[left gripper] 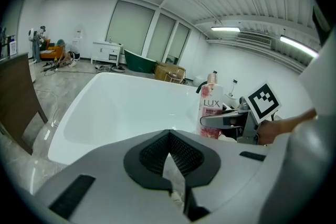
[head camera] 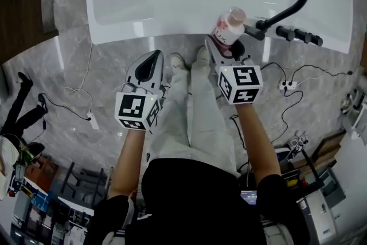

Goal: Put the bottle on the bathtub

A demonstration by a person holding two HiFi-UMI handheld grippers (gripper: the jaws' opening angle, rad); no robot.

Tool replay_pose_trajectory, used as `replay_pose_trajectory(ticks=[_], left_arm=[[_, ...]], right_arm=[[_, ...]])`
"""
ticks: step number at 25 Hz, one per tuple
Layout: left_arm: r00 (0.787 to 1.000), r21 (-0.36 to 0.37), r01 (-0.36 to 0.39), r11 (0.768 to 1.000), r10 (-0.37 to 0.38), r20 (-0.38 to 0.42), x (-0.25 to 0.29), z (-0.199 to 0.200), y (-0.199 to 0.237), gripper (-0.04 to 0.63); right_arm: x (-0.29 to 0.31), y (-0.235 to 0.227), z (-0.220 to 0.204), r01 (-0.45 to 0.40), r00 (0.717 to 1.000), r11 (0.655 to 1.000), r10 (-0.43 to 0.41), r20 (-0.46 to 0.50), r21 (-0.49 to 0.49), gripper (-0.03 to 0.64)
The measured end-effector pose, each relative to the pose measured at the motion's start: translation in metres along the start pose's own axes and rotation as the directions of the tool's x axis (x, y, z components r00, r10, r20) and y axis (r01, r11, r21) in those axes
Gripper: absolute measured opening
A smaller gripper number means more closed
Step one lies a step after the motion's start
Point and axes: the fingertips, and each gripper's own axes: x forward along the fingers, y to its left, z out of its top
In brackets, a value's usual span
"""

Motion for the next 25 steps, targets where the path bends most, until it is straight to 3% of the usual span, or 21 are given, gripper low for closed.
replay_pose_trajectory(ticks=[11, 25], left_arm=[[0.999, -0.032, -0.003, 0.999, 0.002, -0.042, 0.019, -0.036, 0.005, 0.012], [0.998, -0.028, 0.019, 0.999, -0.02, -0.055, 0.039, -0.05, 0.004, 0.012]], right_arm=[[0.044, -0.015, -0.017, 0.005, 1.0, 1.0, -0.005, 0.003, -0.027, 0.253], [0.082, -0.018, -0.012, 0.012, 0.998, 0.997, -0.007, 0.056, -0.078, 0.253]])
